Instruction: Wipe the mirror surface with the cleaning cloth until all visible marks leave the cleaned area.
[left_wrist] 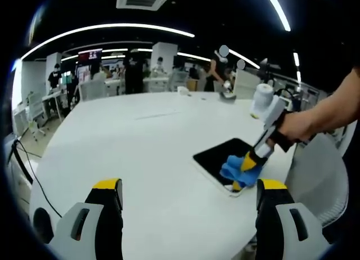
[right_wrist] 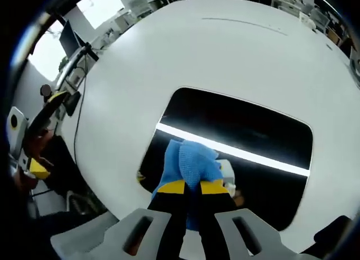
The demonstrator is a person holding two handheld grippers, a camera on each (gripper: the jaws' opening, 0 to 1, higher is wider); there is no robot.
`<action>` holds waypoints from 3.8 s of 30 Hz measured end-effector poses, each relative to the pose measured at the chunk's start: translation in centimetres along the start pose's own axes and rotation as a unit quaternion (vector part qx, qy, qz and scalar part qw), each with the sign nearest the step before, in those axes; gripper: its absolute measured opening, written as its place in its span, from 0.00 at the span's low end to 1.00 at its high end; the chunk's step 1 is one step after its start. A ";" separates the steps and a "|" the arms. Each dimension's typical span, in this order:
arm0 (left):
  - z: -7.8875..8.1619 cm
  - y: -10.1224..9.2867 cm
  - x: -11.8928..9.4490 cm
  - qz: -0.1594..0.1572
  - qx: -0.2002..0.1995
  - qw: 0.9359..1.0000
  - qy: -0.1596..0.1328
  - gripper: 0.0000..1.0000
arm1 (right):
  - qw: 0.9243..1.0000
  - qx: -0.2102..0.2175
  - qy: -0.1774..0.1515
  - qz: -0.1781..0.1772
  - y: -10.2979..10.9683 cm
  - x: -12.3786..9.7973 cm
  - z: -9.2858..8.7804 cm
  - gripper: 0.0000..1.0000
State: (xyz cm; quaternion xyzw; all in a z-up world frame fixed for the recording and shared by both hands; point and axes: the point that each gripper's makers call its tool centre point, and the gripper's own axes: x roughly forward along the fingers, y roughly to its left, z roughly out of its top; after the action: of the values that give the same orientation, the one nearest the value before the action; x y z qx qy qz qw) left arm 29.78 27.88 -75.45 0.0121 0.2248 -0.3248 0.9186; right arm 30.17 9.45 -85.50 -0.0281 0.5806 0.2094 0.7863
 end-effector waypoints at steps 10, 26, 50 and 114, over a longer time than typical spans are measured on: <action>0.1 0.5 -0.9 -0.005 -0.002 1.000 -0.003 1.00 | 1.000 -0.006 -0.012 -0.015 0.6 0.1 0.2 0.01; 0.3 0.9 -0.9 -0.010 -0.003 1.000 -0.005 1.00 | 1.000 -0.007 -0.022 0.003 3.1 0.9 1.2 0.01; 0.6 1.5 0.0 -0.009 -0.005 1.000 -0.004 1.00 | 0.999 -0.035 0.000 0.022 4.0 1.3 1.5 0.02; 0.1 2.1 -1.3 0.005 -0.015 1.000 -0.004 1.00 | 1.000 -0.011 -0.022 0.008 2.3 2.4 5.8 0.01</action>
State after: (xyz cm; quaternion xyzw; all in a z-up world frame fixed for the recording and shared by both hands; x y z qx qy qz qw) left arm 30.19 30.31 -75.10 -0.0021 0.2259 -0.3172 0.9211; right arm 35.13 13.96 -85.41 -0.0272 0.5608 0.2228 0.7969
